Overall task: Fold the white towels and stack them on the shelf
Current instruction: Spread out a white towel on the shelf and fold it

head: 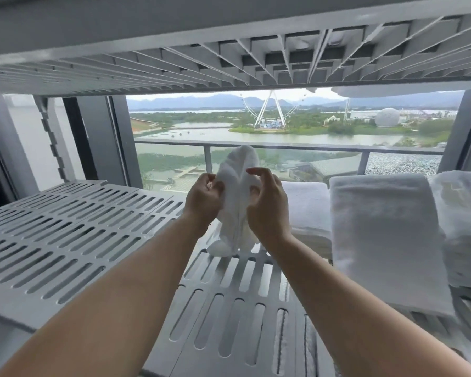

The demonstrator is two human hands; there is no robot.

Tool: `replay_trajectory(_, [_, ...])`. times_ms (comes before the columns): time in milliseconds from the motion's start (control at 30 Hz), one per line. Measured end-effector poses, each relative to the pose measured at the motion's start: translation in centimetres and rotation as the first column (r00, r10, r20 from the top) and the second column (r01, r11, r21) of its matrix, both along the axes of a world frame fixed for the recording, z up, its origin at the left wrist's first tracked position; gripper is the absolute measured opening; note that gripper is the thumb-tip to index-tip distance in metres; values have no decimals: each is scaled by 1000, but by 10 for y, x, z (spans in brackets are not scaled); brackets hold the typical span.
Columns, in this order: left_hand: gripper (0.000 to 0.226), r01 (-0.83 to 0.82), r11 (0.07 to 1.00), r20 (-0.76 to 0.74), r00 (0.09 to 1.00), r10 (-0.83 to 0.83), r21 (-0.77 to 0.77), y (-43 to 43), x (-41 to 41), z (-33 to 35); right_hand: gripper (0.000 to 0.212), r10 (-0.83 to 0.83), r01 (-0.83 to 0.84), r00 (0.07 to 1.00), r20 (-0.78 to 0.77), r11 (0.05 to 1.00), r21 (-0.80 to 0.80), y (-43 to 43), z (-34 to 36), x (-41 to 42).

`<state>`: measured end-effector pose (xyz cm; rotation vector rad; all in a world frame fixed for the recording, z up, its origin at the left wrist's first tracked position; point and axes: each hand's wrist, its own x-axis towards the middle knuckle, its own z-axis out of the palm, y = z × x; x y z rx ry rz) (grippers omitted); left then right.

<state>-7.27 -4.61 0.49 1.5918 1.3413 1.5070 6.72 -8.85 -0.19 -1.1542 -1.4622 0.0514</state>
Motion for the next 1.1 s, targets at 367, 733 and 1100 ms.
replay_trajectory(367, [20,-73,991,-208,973,96,116,20,-140,22,43,12,-11,999,42,1000,-23,13,14,-129])
replay_trajectory(733, [27,-125,910,-607,708,361,396,54,-274,2,62,-208,229,972,104,938,-261,39,-32,-219])
replay_trajectory(1100, [33,-28,999,-777,629,-17,-45,85,-271,-33,67,-45,141,982,184,824,-548,44,-60,-237])
